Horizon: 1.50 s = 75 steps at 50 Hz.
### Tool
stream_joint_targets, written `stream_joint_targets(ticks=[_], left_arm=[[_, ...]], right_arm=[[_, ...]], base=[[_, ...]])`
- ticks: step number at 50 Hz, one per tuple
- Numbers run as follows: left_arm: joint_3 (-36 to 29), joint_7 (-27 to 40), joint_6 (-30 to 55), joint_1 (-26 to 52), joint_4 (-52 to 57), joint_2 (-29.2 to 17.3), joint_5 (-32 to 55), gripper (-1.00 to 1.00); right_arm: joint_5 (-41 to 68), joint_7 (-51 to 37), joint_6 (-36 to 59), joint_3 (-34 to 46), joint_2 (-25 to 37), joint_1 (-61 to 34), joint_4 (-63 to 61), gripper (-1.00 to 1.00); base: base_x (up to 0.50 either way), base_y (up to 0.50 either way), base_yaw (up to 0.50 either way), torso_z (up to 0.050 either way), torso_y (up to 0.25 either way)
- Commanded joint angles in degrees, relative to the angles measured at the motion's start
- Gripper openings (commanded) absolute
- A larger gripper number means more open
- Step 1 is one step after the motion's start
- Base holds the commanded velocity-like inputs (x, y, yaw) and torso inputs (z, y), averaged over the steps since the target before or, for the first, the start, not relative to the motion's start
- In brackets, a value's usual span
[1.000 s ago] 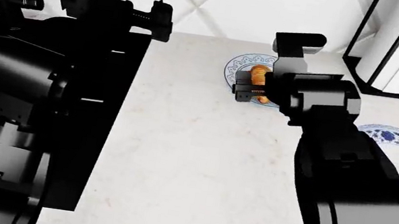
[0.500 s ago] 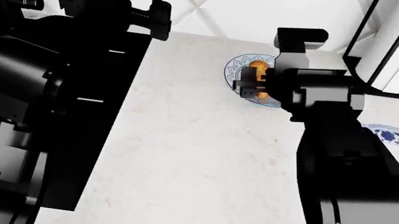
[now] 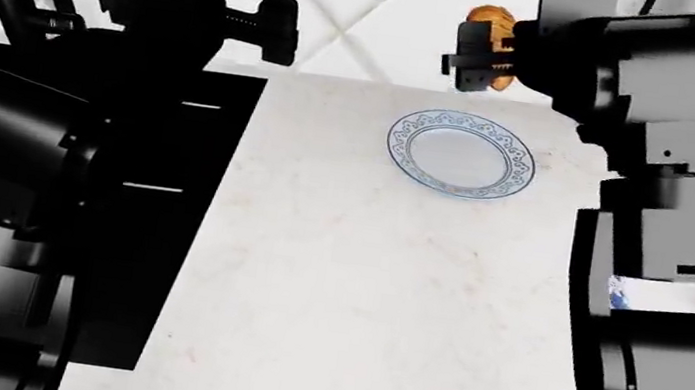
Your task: From the different types of pastries on the counter, select a croissant and place it on the cutting board. Then retrieve a jar of jam from the cabinet and place it alongside the croissant on the cutting board.
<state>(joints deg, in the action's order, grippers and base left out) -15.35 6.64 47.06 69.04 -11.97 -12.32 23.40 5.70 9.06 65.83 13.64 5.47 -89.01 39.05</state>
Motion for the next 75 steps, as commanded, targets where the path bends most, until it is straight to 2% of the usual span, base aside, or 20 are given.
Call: stream_joint_targets(ticks=[1,13,15,18,20,24,42,49,63,75], left_arm=[[0.41,0.38,1.43,-0.15,2.33,-0.21,1.17,1.00],[1.74,1.09,3.71,0.23,4.24,-0.69,2.83,1.00],[1.92,1.32,4.41,0.27,5.03,-0.84,3.16,1.00],[2.38,1.79,5.28,0.23,6.46,-1.05,3.69,1.00],[2.60,2.02,5.69,0.30,7.17,-1.14,3.95,1.00],[2.75,2.31,6.04,0.31,7.87,-1.17,4.24,1.00],[2.90,2.50,6.35,0.09,8.75,-1.55,5.11,1.00],[2.98,2.77,6.65,0.16,9.35,-1.71,5.42,1.00],[3.89,3.07,6.70,0.25,9.37,-1.87,6.30,1.00],[4.30,3.75,7.28,0.08,10.44,-1.70,7.12,1.00]], right_arm=[[0.95,1.67,13.27,0.83,3.40,1.92,-22.42,-1.00],[3.24,1.71,24.03,1.60,5.96,4.06,-40.64,-1.00],[9.96,-3.35,24.15,1.94,7.91,4.25,-41.91,-1.00],[31.40,-20.00,24.14,2.13,12.71,3.49,-43.23,-1.00],[41.70,-28.00,24.10,2.19,14.89,2.61,-43.59,-1.00],[49.12,-33.94,23.72,3.28,16.86,1.36,-44.79,-1.00],[55.08,-38.67,22.02,4.27,19.98,2.45,-45.77,-1.00],[53.86,-37.18,17.68,5.83,21.04,3.43,-46.22,-1.00],[57.21,-40.00,18.36,1.07,23.08,5.35,-45.01,-1.00],[57.74,-39.57,17.12,1.07,25.33,6.56,-44.12,-1.00]], base=[[0.00,0.00,0.00,-0.008,0.250],[0.00,0.00,0.00,-0.009,0.250],[0.00,0.00,0.00,-0.010,0.182],[0.00,0.00,0.00,0.000,0.000],[0.00,0.00,0.00,0.000,0.000],[0.00,0.00,0.00,0.000,0.000],[-0.40,-0.10,0.00,0.000,0.000],[0.02,-0.09,0.00,0.000,0.000],[0.00,-0.50,0.00,0.000,0.000],[0.00,-0.50,0.00,0.000,0.000]])
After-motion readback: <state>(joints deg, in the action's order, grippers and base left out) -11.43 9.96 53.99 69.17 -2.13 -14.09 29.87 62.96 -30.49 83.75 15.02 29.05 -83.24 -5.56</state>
